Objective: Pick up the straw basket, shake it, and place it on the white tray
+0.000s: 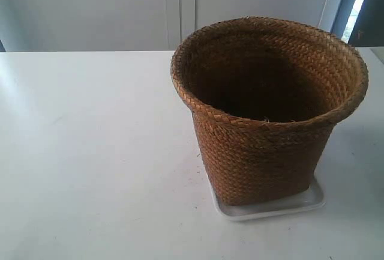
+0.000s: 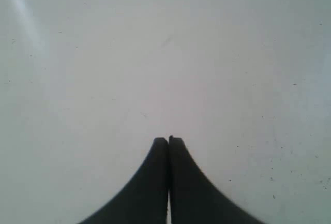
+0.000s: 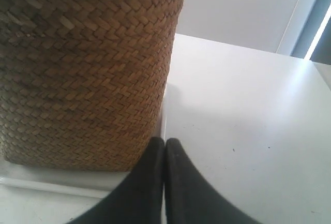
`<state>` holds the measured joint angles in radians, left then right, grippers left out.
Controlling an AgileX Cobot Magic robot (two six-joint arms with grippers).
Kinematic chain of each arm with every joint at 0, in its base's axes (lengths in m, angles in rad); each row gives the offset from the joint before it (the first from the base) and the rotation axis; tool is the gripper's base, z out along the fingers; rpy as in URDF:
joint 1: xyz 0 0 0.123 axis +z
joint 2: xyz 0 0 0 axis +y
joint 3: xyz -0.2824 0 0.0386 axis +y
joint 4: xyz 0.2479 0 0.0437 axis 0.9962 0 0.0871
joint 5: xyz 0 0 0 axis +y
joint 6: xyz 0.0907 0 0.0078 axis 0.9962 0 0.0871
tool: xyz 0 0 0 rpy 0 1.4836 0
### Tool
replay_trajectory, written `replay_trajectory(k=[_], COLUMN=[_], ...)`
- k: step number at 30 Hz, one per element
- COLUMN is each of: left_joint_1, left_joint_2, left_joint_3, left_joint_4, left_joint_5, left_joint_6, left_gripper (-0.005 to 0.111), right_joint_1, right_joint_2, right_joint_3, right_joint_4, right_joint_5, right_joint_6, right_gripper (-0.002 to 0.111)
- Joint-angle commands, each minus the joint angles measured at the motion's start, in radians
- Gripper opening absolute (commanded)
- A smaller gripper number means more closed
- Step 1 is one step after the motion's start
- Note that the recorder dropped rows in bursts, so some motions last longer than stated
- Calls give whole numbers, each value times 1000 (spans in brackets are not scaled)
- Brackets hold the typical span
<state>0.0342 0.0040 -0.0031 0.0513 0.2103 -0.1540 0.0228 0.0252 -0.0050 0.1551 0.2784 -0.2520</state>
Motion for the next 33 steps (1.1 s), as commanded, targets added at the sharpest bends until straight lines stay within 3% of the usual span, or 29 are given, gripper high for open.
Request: replay_trajectory(k=[1,7,33], left_joint_1=[1,1,1], left_joint_2=[-4,-4,-4], left_joint_3=[3,3,3], left_joint_4=[5,5,5], left_joint_5=[-2,-2,-2], left_joint_6=[-2,-2,0], left_gripper=[0,0,0], right_joint_1=[-4,-4,-4], right_joint_2=[-5,-5,-5], right_joint_3=[5,5,5], right_joint_4=[0,-168,-164], right_joint_5=[7,41,41], right_joint_6=[25,149,149], right_gripper=[0,0,0])
